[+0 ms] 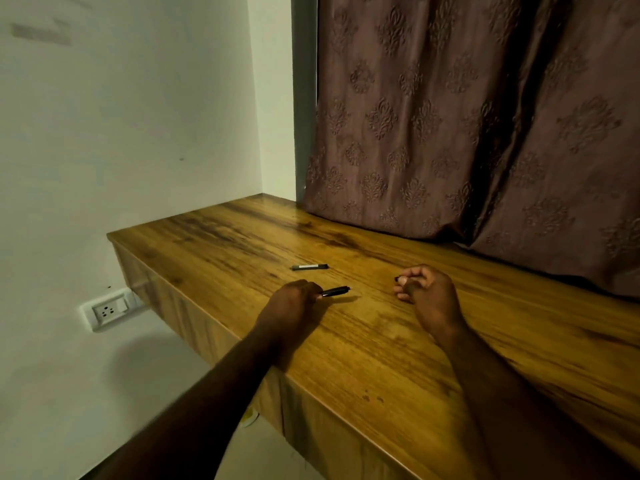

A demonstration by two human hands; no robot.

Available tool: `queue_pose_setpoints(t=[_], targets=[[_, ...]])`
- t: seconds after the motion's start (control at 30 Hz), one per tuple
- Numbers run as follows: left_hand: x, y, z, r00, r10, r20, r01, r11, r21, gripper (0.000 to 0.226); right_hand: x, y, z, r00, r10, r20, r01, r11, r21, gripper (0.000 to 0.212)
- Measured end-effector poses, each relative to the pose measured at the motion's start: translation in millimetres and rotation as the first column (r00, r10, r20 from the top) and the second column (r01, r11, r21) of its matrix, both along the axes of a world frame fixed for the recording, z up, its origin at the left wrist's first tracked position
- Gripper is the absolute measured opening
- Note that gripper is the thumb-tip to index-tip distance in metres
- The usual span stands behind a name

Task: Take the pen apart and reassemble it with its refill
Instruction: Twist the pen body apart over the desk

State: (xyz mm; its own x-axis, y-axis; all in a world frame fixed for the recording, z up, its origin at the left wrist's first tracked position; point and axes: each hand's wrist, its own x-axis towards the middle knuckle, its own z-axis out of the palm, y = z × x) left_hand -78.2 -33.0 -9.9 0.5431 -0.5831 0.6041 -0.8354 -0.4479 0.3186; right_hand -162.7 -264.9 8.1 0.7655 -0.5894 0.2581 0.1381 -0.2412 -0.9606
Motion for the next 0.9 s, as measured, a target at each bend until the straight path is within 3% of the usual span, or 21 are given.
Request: queue_pose_setpoints(t=[0.13,0.2,0.6,0.9], targets=[[10,-1,-6,0.998,-0.003,0.056,0.003,1.000,0.002,0.050,6,12,-7,0.992,-0.002,-0.125,-0.058,0.881,-0.470,0.018],[12,-2,-7,0.998,0.003,0.064,-0.004,1.000,0.016,0.048,7,18,-7,0.984,0.005,-0.181,-0.106,0.827,-0.552,0.019],[10,-2,-6,1.000,0.031,0.007,-0.031,0.998,0.053,0.028,6,17,-5,0.980,-0.015,-0.197,-0.101,0.818,-0.567,0.021],[3,0,-1,0.999,0.028,-0.041,-0.026,0.998,0.049,0.049,9,13,-9,0.978,-0.009,-0.207,-0.102,0.849,-0.518,0.024]])
